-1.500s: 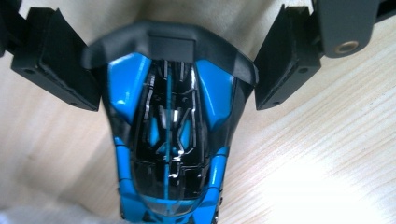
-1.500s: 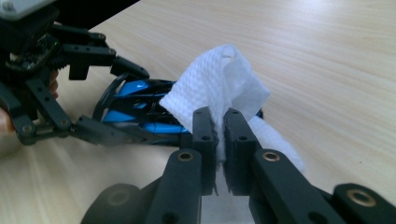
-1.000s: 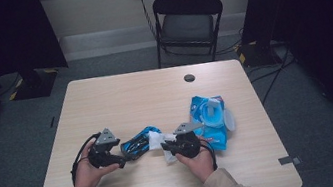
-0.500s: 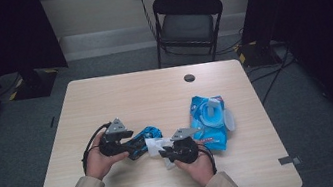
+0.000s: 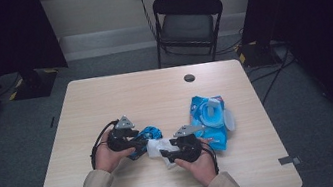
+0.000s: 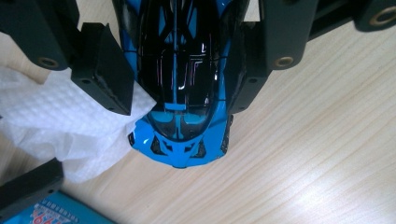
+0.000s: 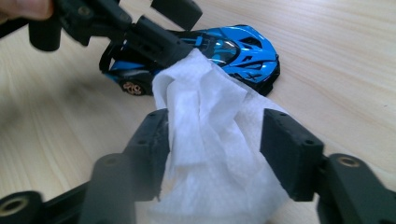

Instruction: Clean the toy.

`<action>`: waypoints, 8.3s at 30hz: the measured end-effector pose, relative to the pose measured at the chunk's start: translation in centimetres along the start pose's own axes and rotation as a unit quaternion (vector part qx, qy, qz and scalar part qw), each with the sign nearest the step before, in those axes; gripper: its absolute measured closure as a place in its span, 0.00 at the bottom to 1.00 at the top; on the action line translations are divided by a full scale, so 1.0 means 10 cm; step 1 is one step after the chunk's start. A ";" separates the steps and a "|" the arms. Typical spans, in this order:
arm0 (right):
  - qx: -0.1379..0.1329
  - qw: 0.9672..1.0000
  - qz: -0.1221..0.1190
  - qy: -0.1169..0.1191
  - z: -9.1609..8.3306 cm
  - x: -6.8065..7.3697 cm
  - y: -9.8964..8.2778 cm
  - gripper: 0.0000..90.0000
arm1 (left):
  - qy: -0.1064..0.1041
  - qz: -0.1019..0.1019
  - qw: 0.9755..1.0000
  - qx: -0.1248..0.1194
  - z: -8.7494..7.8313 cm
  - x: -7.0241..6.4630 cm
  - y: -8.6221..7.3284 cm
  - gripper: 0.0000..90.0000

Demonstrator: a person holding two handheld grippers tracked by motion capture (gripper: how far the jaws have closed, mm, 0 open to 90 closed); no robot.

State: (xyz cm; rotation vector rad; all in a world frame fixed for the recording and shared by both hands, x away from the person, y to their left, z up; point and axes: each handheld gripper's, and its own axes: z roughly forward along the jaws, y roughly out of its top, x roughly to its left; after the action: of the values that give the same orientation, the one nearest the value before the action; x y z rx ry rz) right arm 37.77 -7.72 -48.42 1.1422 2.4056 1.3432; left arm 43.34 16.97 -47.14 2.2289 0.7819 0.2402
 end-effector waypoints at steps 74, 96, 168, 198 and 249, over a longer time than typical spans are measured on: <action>0.045 0.997 -0.068 0.012 0.59 0.46 0.07 0.95 | 0.004 0.005 1.000 0.001 0.01 -0.02 -0.01 0.56; 0.041 0.995 -0.071 0.054 0.53 0.60 0.03 0.95 | 0.008 0.008 1.000 -0.001 0.00 -0.03 -0.02 0.56; 0.034 0.999 -0.020 -0.032 0.47 0.18 0.05 0.95 | 0.013 0.012 1.000 0.003 0.00 -0.05 -0.02 0.56; 0.041 0.998 -0.037 0.010 0.59 0.47 0.05 0.95 | 0.017 0.012 1.000 0.002 0.00 -0.06 -0.02 0.56; 0.011 0.998 -0.001 -0.055 0.26 0.03 0.15 0.95 | 0.019 0.009 1.000 0.006 -0.01 -0.07 -0.02 0.56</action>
State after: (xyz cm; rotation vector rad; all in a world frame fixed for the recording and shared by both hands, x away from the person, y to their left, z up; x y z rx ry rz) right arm 39.63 -5.37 -48.69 1.1871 2.3486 1.2235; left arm 42.63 16.68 -47.17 2.2495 0.7871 0.2885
